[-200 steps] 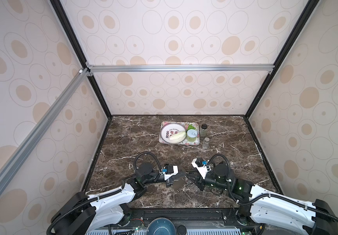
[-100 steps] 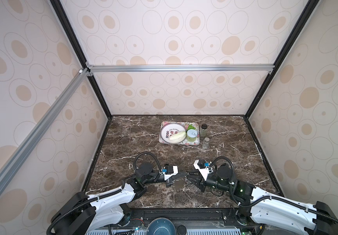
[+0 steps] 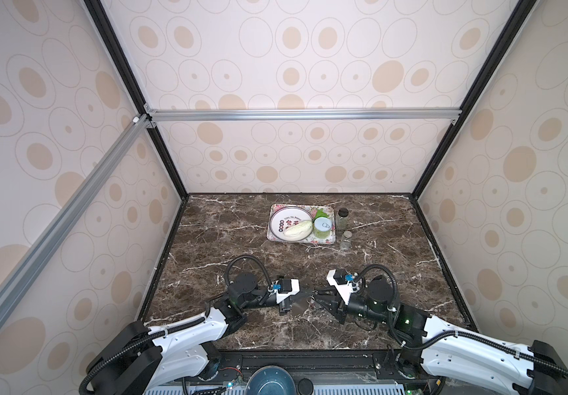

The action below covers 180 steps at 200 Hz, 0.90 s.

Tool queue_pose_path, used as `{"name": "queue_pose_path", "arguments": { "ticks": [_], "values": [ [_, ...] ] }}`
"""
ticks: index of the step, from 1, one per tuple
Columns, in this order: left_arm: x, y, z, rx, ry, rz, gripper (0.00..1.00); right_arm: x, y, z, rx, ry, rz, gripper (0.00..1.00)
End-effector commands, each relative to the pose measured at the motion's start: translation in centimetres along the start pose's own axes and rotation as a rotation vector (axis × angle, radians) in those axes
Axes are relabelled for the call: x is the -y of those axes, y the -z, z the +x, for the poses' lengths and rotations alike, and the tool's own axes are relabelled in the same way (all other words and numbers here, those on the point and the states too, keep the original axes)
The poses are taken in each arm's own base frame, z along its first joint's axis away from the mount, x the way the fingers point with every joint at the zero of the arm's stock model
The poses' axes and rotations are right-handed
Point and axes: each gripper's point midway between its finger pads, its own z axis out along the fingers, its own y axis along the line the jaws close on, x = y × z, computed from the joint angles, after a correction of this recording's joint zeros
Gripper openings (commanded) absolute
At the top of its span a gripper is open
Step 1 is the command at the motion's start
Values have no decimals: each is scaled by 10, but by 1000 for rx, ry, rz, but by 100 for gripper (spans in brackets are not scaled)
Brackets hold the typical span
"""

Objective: Put the keys on the keyring

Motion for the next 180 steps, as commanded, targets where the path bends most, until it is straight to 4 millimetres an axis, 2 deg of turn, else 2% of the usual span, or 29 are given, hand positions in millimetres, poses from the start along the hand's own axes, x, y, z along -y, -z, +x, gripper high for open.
{"name": "queue_pose_path", "arguments": {
  "ticks": [1, 62, 101, 138, 155, 180],
  "values": [
    [0, -6, -22, 54, -34, 29, 0, -10, 4, -18, 76, 31, -40, 22],
    [0, -3, -24, 64, -43, 15, 0, -6, 4, -17, 79, 20, -15, 6],
    [-1, 1, -26, 77, -53, -7, 0, -1, 5, -17, 84, 15, 11, 0],
    [-3, 5, -29, 91, -64, -38, 0, 5, 6, -17, 84, 4, 47, 0],
    [-5, 5, -29, 90, -60, -56, 16, 12, 7, -16, 76, -3, 88, 0],
    [-9, 5, -28, 86, -54, -74, 19, 27, 7, -13, 36, -14, 178, 0]
  ]
}}
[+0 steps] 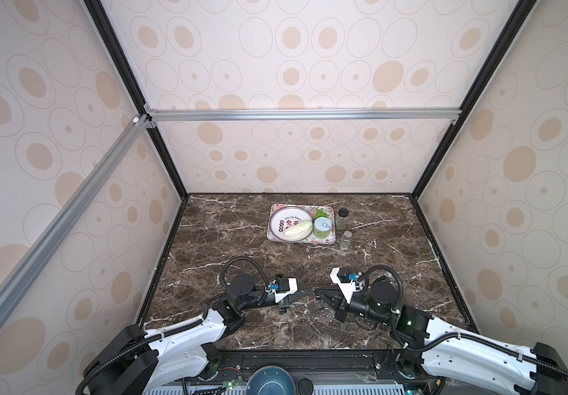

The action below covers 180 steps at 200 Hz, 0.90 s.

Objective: Put the keys on the keyring

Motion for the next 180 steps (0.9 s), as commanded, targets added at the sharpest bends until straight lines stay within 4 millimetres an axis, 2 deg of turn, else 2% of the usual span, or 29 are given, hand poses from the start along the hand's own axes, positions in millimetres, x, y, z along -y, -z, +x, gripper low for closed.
{"name": "queue_pose_path", "arguments": {
  "ticks": [1, 24, 62, 124, 180],
  "values": [
    [-3, 0, -16, 50, -26, -24, 19, 15, 2, -6, -3, -7, 96, 0],
    [-13, 3, -15, 52, -19, -93, 24, 24, 2, -4, -23, -15, 156, 0],
    [-28, 14, -16, 75, 3, -214, 26, 27, 4, -6, -47, -5, 180, 0],
    [-30, 14, -10, 36, -18, -224, 24, 27, 5, -7, -62, 12, 183, 0],
    [-27, 9, -7, 16, -34, -194, 22, 17, 5, -9, -80, 72, 164, 0]
  ]
}}
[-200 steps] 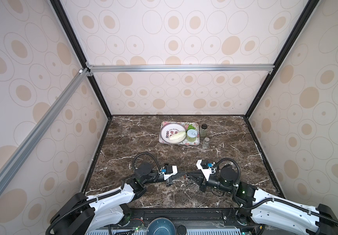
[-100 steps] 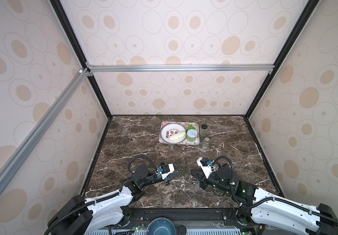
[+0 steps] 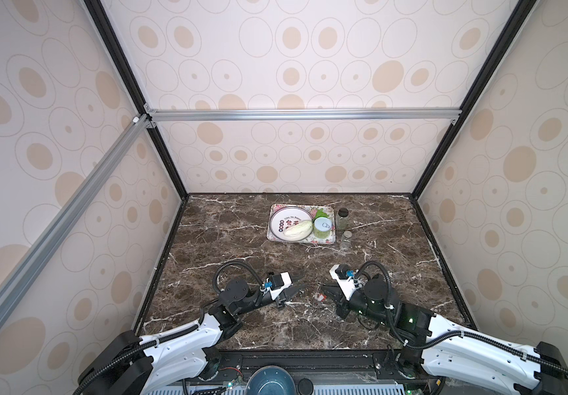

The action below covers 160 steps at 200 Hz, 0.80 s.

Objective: Put the keys on the keyring

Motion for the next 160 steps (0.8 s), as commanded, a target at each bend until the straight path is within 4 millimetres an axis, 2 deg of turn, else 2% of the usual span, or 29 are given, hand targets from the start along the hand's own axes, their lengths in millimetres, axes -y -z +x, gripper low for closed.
{"name": "queue_pose_path", "arguments": {
  "ticks": [1, 33, 160],
  "values": [
    [2, -4, -9, 16, -35, 19, 22, -8, 5, -23, 46, 45, -8, 0],
    [5, -6, -5, 8, -45, 41, 21, -21, 3, -23, 48, 76, -55, 0],
    [23, -18, -1, -29, -31, 171, 17, -25, -1, -20, 35, 98, -71, 0]
  ]
}}
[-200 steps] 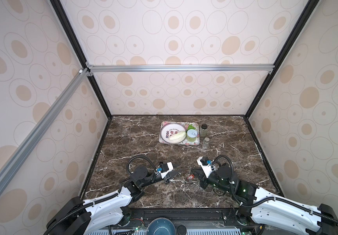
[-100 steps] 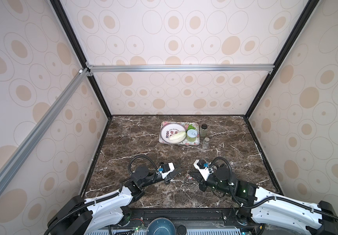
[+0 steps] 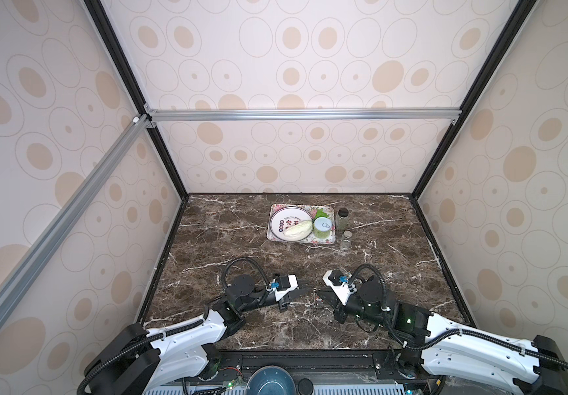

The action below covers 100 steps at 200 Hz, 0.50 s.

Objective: Put the keys on the keyring

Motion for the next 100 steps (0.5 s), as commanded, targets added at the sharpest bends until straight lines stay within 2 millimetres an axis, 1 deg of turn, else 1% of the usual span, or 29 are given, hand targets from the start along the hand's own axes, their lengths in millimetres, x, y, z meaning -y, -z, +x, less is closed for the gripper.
{"name": "queue_pose_path", "arguments": {
  "ticks": [1, 18, 47, 74, 100],
  "values": [
    [5, -8, -14, 17, -35, 44, 17, -5, 2, -23, 65, 15, -14, 0],
    [5, -9, -13, 13, -32, 49, 16, -5, 2, -23, 67, 16, -17, 0],
    [10, -11, -12, 6, -34, 77, 18, -5, 3, -23, 70, 14, -21, 0],
    [13, -16, -8, -13, -31, 103, 18, -7, 4, -24, 73, 14, -29, 0],
    [15, -17, -8, -17, -31, 116, 17, -7, 6, -25, 79, 14, -32, 0]
  ]
}}
